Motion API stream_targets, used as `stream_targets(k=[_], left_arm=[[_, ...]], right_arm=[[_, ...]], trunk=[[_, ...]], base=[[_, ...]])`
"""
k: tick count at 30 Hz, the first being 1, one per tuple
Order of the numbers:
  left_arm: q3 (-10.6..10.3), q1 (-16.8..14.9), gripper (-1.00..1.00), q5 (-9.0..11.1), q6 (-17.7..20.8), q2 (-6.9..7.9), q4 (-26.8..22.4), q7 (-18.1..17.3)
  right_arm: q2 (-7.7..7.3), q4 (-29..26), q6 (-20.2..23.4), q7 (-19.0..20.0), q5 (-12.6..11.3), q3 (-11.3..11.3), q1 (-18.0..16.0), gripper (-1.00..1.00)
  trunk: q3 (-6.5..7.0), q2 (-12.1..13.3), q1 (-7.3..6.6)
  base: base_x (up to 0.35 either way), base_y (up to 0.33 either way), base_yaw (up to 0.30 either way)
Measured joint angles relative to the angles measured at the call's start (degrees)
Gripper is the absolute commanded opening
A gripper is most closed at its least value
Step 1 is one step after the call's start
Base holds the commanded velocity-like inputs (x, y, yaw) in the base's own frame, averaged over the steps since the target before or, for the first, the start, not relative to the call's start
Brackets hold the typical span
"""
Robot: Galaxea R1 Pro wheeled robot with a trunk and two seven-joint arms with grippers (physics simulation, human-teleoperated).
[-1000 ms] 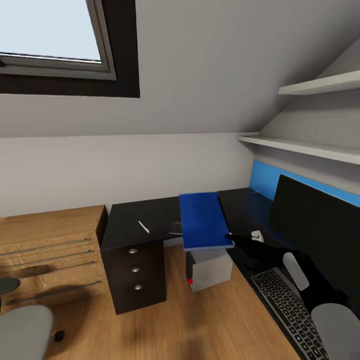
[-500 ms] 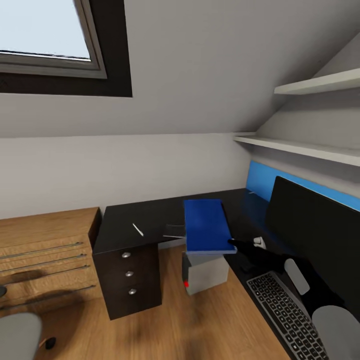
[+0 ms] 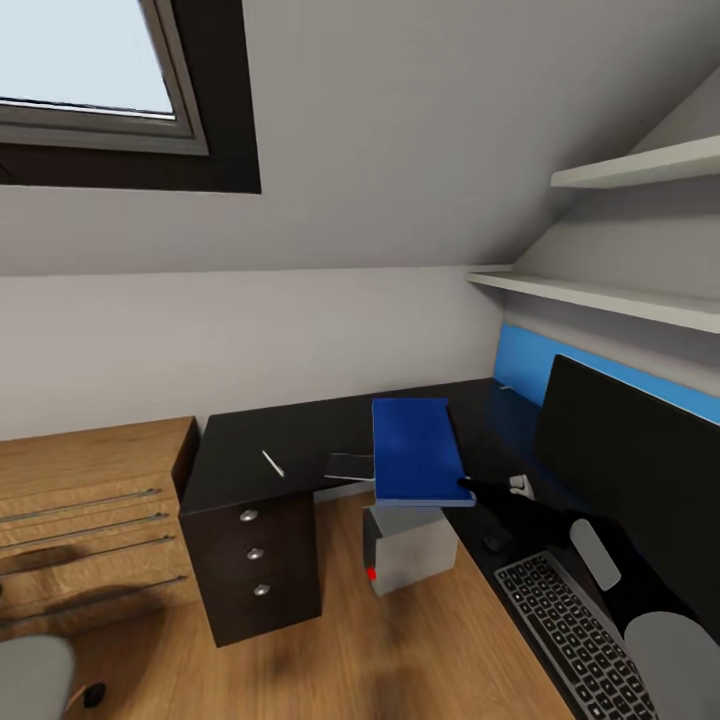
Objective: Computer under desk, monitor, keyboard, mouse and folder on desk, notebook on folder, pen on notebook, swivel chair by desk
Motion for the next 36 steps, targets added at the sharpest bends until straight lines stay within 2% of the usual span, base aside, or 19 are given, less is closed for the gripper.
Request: stream_targets(k=[6,14,18,23,28,36], left_arm=[[0.03,0.00,1.00,0.08,0.00,0.00,0.01,0.01],[0.04,0.00,1.00,0.10,0.00,0.00,0.00,0.05],[0.04,0.00,1.00,0.09,0.00,0.01,0.01,0.05],[0.04,0.00,1.00,0.06,0.00,0.00,0.00,-0.01],[0.04,0.00,1.00,0.08,0.00,0.00,0.02,-0.02],[0.03,0.00,1.00,0.01,-0.08,0.00,0.01,-0.03]], right_arm=[[0.18,-0.01,-0.32,-0.26,0.06,-0.07,0.00,-1.00],[0.50,1.27,-6.71,-0.88,0.24,-0.08,0.00,-1.00],[0.72,1.80,-9.00,-2.84,0.27,-0.07,-0.01,-1.00],[1.82,1.92,-13.35,-6.67,0.33,-0.13,0.00,-1.00],[3.53,2.17,-19.86,-9.41,0.41,-0.15,0.00,-1.00],[4.33,3.43,-22.01,-10.73,0.28,-0.07,0.00,-1.00]], trunk=[[0.00,0.01,0.01],[0.00,0.01,0.01],[0.00,-0.01,0.01],[0.00,0.01,0.01],[0.00,0.01,0.01],[0.00,0.01,0.00]], base=[[0.027,-0.008,0.000],[0.002,-0.001,0.000],[0.000,-0.028,0.000],[0.000,-0.069,0.000],[0.000,-0.018,0.000],[0.027,-0.024,0.000]])
